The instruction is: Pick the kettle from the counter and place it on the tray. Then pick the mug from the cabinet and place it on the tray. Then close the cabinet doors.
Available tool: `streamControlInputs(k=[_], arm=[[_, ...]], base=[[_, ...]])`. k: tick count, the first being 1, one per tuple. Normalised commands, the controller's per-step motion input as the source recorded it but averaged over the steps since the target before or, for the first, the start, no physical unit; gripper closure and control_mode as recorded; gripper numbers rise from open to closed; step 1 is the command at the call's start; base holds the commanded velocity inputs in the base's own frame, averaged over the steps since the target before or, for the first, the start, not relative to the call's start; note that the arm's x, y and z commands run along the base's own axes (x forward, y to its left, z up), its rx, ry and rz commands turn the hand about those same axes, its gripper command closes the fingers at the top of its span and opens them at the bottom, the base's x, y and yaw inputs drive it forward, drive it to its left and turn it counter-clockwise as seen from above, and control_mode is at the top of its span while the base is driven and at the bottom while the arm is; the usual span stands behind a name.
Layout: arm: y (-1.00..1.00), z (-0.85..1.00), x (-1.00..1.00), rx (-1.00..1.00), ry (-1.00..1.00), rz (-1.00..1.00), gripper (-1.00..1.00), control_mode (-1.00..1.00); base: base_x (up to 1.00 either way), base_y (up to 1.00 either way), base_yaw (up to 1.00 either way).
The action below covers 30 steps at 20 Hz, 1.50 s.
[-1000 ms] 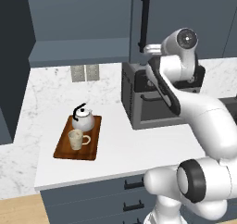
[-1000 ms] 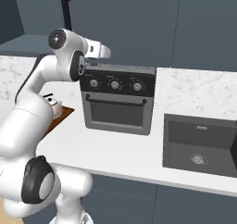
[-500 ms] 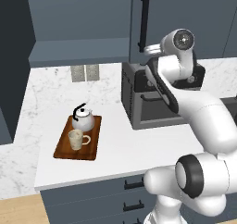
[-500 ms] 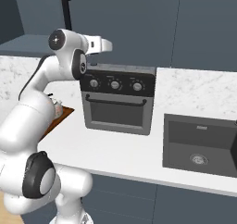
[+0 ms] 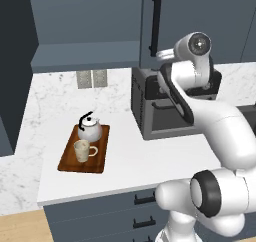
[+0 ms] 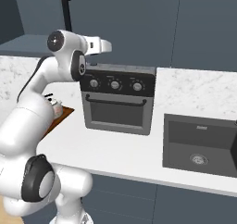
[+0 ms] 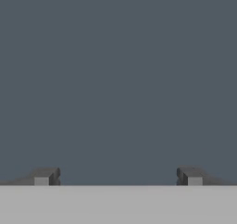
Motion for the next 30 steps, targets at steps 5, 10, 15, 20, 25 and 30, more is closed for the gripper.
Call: streamControlInputs(k=[5,10,15,20,25,30], arm=[[0.19,0.00,-0.40,0.00,0.00,0.00,-1.00,-1.00],[0.18,0.00,-0.56,0.00,0.00,0.00,-1.00,-1.00],[0.11,0.06,-0.64,0.05,0.02,0.00,-1.00,-1.00],[0.14,0.05,-0.61,0.03,0.02,0.00,-1.00,-1.00],[0.21,0.03,-0.54,0.00,0.00,0.01,-1.00,-1.00],[0.10,0.01,-0.50,0.00,0.00,0.01,-1.00,-1.00]], base=[[0.00,0.00,0.00],[0.00,0.00,0.00],[0.00,0.00,0.00],[0.00,0.00,0.00],[0.00,0.00,0.00],[0.00,0.00,0.00]])
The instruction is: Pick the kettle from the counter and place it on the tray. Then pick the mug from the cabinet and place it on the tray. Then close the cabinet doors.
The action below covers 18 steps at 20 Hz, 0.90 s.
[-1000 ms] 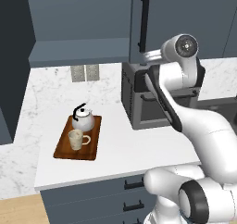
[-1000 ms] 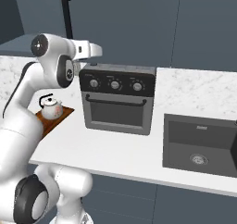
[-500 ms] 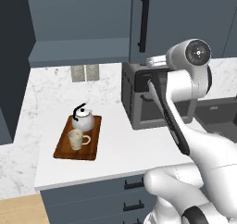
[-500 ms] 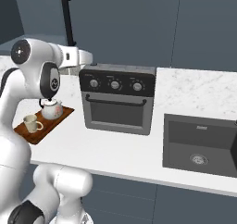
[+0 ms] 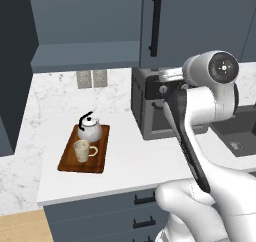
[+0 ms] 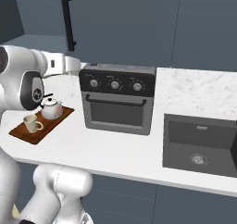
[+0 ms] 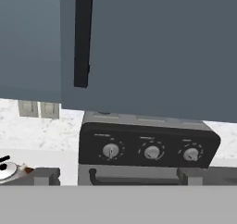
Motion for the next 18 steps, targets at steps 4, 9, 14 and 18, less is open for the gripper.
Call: streamControlInputs(k=[4,9,14,18], arm=[[0.09,0.00,-0.42,0.00,0.00,0.01,-1.00,-1.00],[0.11,0.01,-0.43,0.00,0.00,0.03,-1.00,-1.00],[0.22,0.02,-0.37,0.00,0.00,0.03,-1.00,-1.00],[0.37,0.04,-0.31,0.00,0.00,0.12,-1.00,-1.00]], base=[[0.00,0.00,0.00],[0.00,0.00,0.00],[0.00,0.00,0.00],[0.00,0.00,0.00]])
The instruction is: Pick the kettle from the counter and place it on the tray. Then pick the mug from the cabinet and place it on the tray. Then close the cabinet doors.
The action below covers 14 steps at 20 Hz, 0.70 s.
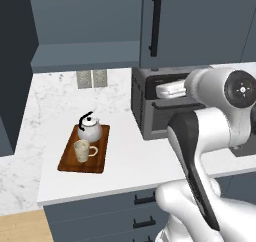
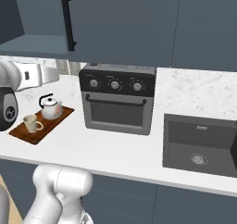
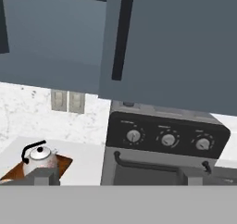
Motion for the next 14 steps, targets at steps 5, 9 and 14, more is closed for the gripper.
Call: streamControlInputs(k=[5,9,14], arm=[[0.44,0.15,-0.32,0.00,-0.03,0.27,-1.00,-1.00],[0.51,0.10,-0.33,-0.04,-0.05,0.35,-1.00,-1.00],[0.48,0.05,-0.45,-0.10,-0.16,0.36,-1.00,-1.00]], base=[[0.00,0.00,0.00],[0.00,0.00,0.00],[0.00,0.00,0.00]])
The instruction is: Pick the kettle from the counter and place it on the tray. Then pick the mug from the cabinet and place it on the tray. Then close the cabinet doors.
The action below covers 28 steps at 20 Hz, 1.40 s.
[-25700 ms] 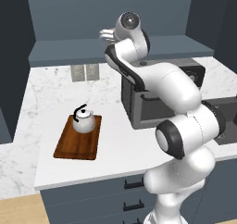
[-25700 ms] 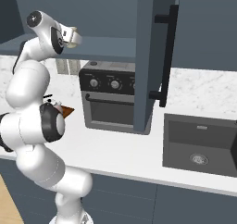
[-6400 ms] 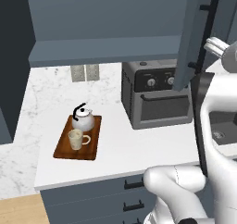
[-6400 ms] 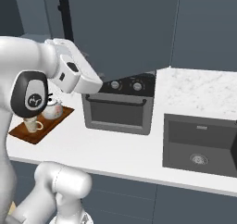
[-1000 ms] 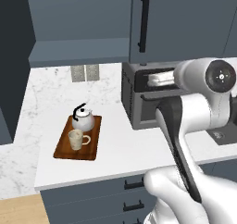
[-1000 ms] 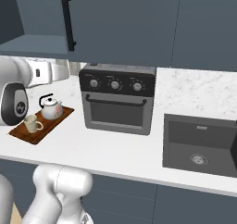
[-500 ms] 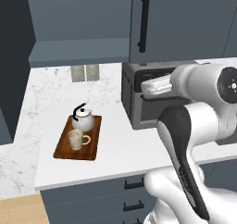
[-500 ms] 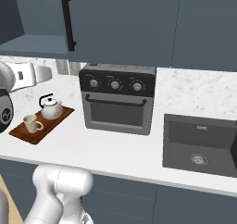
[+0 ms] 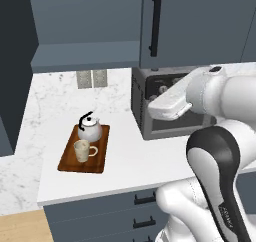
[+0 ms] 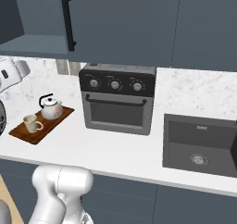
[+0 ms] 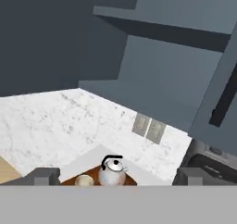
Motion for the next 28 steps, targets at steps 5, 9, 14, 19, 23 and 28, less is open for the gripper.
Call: streamControlInputs(k=[5,9,14,19,23,28], arm=[[0.55,0.06,-0.51,-0.25,-0.44,0.30,-1.00,-1.00],[0.60,0.15,-0.49,-0.22,-0.30,0.26,-1.00,-1.00],[0.58,0.24,-0.41,-0.17,-0.17,0.23,-1.00,-1.00],[0.53,0.26,-0.48,-0.15,-0.10,0.25,-1.00,-1.00],[0.57,0.14,-0.59,-0.19,-0.23,0.24,-1.00,-1.00],[0.58,0.04,-0.57,-0.17,-0.27,0.07,-1.00,-1.00]], base=[[0.00,0.00,0.00],[0.00,0.00,0.00],[0.00,0.00,0.00],[0.00,0.00,0.00],[0.00,0.00,0.00],[0.00,0.00,0.00]])
